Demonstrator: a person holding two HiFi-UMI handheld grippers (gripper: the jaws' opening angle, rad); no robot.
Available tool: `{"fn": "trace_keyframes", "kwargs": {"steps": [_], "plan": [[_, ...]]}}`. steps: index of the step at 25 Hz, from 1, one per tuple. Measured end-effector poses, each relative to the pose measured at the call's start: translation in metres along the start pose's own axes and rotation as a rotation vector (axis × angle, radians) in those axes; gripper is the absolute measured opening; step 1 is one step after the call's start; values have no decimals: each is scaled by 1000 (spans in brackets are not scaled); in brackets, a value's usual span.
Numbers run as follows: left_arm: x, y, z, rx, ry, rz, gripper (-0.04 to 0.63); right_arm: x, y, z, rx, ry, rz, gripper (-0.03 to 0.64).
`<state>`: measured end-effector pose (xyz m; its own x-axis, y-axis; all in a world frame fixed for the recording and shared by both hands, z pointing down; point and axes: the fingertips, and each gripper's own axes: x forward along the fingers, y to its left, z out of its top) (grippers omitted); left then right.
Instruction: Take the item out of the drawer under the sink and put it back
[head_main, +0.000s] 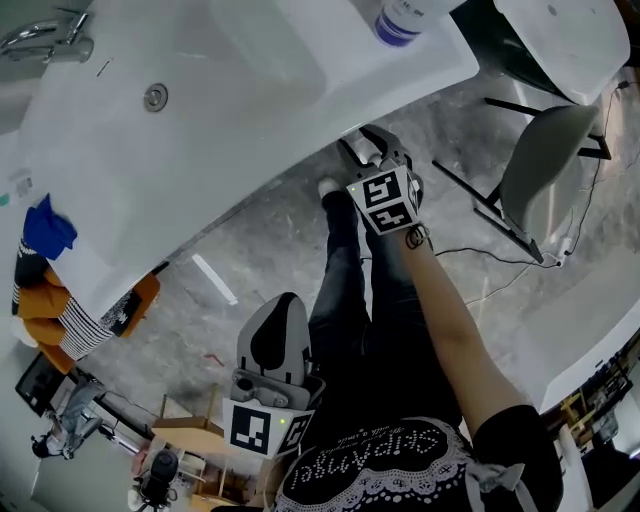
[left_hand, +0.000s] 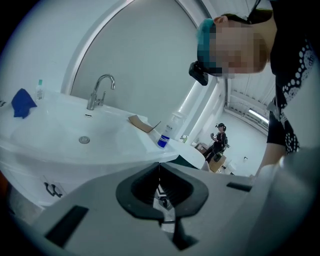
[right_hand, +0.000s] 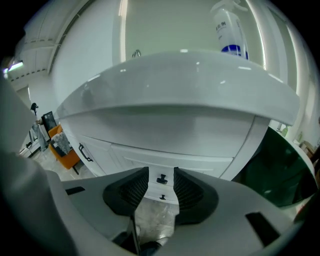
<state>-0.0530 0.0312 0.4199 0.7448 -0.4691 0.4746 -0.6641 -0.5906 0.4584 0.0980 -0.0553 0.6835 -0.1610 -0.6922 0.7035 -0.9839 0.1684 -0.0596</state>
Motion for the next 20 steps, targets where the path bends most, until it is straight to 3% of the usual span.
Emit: {"fn": "trace_keyframes", "kwargs": {"steps": [8, 14, 20], "plan": [[4, 4, -3, -14, 30, 23, 5, 57, -6, -36, 70, 94, 4, 144], [13, 2, -2, -52, 27, 16, 5, 83, -7, -49, 154, 92, 2, 144], [13, 13, -18, -29, 75, 30, 5, 105, -5, -51, 203, 64, 10, 144]]}}
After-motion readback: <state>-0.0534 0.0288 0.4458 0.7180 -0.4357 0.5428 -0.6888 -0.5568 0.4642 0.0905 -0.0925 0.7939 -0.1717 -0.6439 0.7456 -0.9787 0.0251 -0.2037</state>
